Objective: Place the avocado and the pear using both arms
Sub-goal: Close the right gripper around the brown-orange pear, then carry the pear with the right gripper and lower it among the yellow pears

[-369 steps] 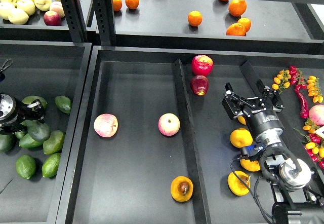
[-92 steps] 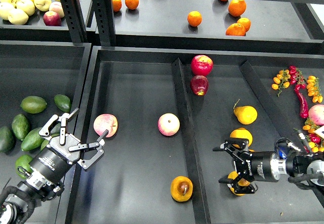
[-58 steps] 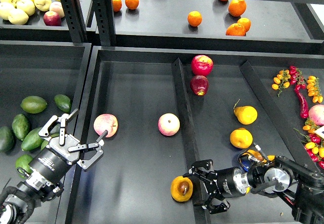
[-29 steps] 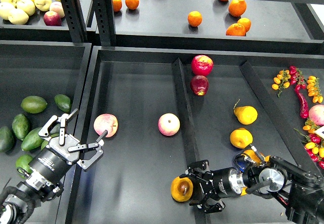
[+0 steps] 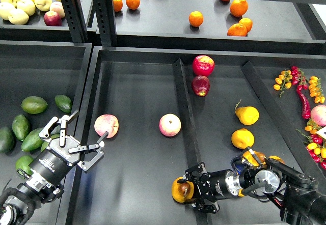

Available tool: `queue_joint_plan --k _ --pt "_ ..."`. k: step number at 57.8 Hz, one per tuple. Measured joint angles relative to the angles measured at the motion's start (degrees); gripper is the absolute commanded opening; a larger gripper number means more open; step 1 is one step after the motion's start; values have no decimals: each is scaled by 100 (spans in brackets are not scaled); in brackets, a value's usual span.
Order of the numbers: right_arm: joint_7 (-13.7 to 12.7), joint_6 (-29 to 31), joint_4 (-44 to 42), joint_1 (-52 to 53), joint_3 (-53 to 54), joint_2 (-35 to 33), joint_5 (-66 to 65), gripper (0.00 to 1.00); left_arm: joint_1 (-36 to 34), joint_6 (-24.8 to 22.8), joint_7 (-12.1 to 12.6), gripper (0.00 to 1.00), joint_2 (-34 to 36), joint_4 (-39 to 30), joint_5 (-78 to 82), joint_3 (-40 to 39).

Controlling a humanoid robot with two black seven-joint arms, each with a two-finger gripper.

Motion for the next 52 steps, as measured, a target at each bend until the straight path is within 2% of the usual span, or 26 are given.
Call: queue_joint_plan --k 6,10,13,34,52 --pt "0 2 -37 0 2 7 7 40 4 0 0 99 0 0 0 0" --pt "0 2 -44 -6 2 8 9 30 8 0 0 99 0 6 0 1" --pt "1 2 -45 -15 3 11 18 27 8 0 0 99 0 11 0 2" --pt "-2 -5 47 -6 50 39 163 24 59 0 0 99 0 26 -6 6" --pt "-1 -1 468 121 773 -92 372 24 62 0 0 99 0 18 -5 23"
